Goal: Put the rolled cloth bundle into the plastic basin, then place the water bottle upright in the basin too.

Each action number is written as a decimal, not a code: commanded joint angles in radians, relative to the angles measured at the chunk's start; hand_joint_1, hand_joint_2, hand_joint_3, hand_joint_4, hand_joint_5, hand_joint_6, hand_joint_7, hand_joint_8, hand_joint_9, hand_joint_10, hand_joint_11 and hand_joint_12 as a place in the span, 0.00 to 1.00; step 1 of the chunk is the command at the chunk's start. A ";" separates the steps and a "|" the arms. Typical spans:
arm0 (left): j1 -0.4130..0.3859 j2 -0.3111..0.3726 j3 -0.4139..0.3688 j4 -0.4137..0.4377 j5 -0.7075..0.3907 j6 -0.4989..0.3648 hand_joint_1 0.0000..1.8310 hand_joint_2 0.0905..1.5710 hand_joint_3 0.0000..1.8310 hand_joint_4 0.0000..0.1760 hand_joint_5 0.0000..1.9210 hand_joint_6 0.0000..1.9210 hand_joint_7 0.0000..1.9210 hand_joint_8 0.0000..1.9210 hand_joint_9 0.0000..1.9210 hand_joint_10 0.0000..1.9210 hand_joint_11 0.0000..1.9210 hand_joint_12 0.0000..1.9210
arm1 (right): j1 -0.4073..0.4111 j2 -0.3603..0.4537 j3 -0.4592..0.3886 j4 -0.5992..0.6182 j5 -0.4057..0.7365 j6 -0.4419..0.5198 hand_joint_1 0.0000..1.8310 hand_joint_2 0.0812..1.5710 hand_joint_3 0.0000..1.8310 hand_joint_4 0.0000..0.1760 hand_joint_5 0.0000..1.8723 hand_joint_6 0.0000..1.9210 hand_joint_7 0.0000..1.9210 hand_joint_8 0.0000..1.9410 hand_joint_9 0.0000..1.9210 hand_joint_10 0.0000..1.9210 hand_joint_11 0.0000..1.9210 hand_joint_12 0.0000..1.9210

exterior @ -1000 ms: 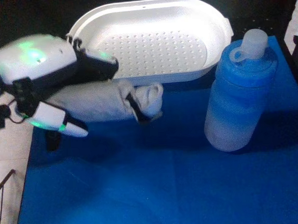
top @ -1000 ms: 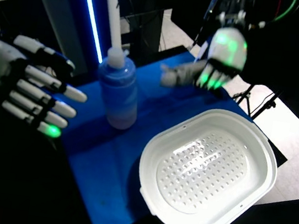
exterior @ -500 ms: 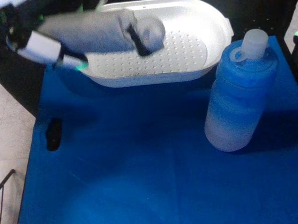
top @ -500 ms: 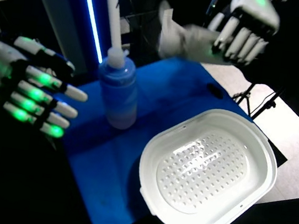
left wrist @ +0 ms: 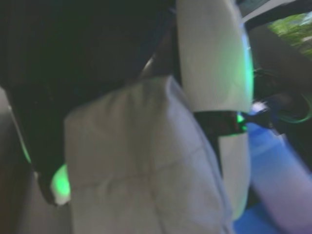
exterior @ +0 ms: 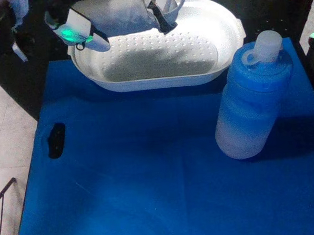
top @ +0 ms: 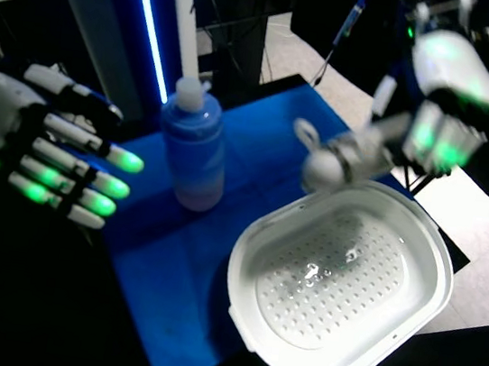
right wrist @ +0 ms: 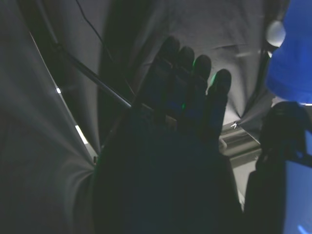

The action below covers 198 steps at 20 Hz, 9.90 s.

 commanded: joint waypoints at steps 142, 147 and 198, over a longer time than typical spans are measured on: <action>0.830 0.236 -0.434 -0.455 -1.020 -0.230 0.33 0.54 0.00 1.00 0.00 0.00 0.00 0.00 0.00 0.00 0.00 0.00 | 0.827 -0.569 0.729 -0.064 -0.370 0.125 0.16 0.86 0.00 0.29 0.27 0.00 0.41 0.00 0.43 0.02 0.14 0.56; 0.830 0.236 -0.435 -0.455 -1.023 -0.232 0.33 0.56 0.00 1.00 0.00 0.00 0.00 0.00 0.00 0.00 0.00 0.00 | 0.810 -0.569 0.729 -0.064 -0.370 0.148 0.17 0.87 0.00 0.05 0.26 0.00 0.39 0.00 0.43 0.01 0.21 0.55; 1.002 0.378 -0.575 -0.598 -1.296 -0.174 0.23 0.53 0.00 1.00 0.00 0.00 0.00 0.00 0.00 0.00 0.00 0.00 | 0.022 -0.086 0.031 0.118 0.362 0.146 0.35 0.58 0.01 0.98 0.02 0.00 0.05 0.00 0.03 0.00 0.00 0.00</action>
